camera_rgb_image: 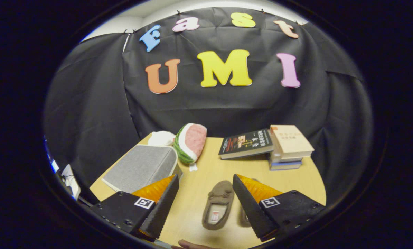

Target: Open the storage box then place both shoes into the box .Put the left shoe in first, then the right shoe, with the right side of both shoes facing outward in a uniform manner.

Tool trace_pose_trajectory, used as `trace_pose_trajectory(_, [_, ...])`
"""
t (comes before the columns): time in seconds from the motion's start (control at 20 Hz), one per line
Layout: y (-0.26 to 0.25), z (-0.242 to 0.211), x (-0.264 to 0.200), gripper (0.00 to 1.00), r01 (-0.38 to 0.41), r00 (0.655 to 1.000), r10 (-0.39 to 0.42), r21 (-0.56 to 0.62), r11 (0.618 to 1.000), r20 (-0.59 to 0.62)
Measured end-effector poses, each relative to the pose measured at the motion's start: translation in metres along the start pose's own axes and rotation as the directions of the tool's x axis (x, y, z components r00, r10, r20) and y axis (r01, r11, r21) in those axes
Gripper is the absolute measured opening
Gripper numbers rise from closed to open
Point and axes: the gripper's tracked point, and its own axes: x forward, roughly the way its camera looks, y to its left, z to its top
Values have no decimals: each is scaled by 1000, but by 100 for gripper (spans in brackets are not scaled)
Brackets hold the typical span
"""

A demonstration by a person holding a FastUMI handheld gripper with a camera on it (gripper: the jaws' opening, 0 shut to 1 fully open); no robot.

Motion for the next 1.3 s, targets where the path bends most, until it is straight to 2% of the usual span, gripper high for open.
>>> trace_pose_trajectory(0.1, [27, -21, 18, 96, -102, 990, 108, 68, 992, -88])
trace_pose_trajectory(0.25, [56, -45, 37, 96, -219, 950, 254, 190, 957, -183])
trace_pose_trajectory(0.4, [84, -60, 56, 96, -299, 888, 397, 364, 882, -233])
trace_pose_trajectory(0.5, [95, -70, 70, 96, -307, 842, 469, 479, 822, -267])
trace_pose_trajectory(0.6, [101, -81, 66, 96, -312, 793, 540, 575, 756, -280])
trace_pose_trajectory(0.7, [116, -92, 61, 96, -337, 723, 636, 667, 665, -269])
trace_pose_trajectory(0.75, [123, -98, 58, 95, -340, 690, 670, 694, 635, -274])
trace_pose_trajectory(0.9, [133, -115, 56, 95, -318, 633, 714, 741, 592, -299])
trace_pose_trajectory(0.95, [136, -117, 55, 95, -306, 623, 721, 753, 582, -303])
trace_pose_trajectory(1.05, [140, -107, 56, 95, -306, 627, 732, 779, 547, -268])
trace_pose_trajectory(1.15, [143, -105, 55, 78, -312, 644, 714, 758, 573, -275])
trace_pose_trajectory(1.2, [145, -102, 53, 74, -316, 639, 715, 750, 581, -284])
trace_pose_trajectory(1.3, [143, -96, 48, 74, -305, 639, 711, 751, 585, -294])
